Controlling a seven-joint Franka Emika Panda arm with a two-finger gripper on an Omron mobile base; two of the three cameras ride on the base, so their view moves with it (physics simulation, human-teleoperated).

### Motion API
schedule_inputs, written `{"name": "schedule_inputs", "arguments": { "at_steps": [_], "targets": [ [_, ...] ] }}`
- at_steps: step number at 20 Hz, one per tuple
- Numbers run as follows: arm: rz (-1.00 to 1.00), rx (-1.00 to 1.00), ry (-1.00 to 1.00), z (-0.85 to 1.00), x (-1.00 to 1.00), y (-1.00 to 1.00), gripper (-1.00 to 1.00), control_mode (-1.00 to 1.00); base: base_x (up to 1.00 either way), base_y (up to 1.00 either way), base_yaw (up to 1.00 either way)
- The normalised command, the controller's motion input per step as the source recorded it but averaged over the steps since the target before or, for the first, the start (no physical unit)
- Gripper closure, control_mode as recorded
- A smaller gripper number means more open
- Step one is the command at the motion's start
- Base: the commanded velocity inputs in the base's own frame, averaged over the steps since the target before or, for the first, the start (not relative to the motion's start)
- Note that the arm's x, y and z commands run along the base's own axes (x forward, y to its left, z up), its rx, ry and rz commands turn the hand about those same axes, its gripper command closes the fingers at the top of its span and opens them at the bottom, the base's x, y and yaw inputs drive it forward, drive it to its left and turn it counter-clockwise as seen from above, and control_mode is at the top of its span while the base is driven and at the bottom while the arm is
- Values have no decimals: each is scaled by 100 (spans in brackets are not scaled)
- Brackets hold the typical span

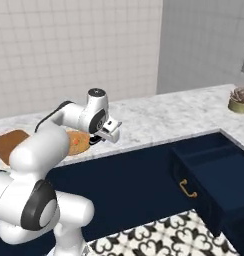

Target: Pick up the knife from the drawer and place it on the cutting board. Then place the meat from the plate to the cutting board.

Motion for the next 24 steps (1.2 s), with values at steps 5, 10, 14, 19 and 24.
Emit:
{"name": "schedule_inputs", "arguments": {
  "at_steps": [5,10,14,19,24],
  "targets": [
    [0,0,0,0,0,0,100,100,0,32,62],
    [0,0,0,0,0,0,100,100,14,2,60],
    [0,0,0,0,0,0,100,100,31,11,60],
    [0,0,0,0,0,0,100,100,35,11,59],
    [0,0,0,0,0,0,100,100,52,-11,46]
  ]
}}
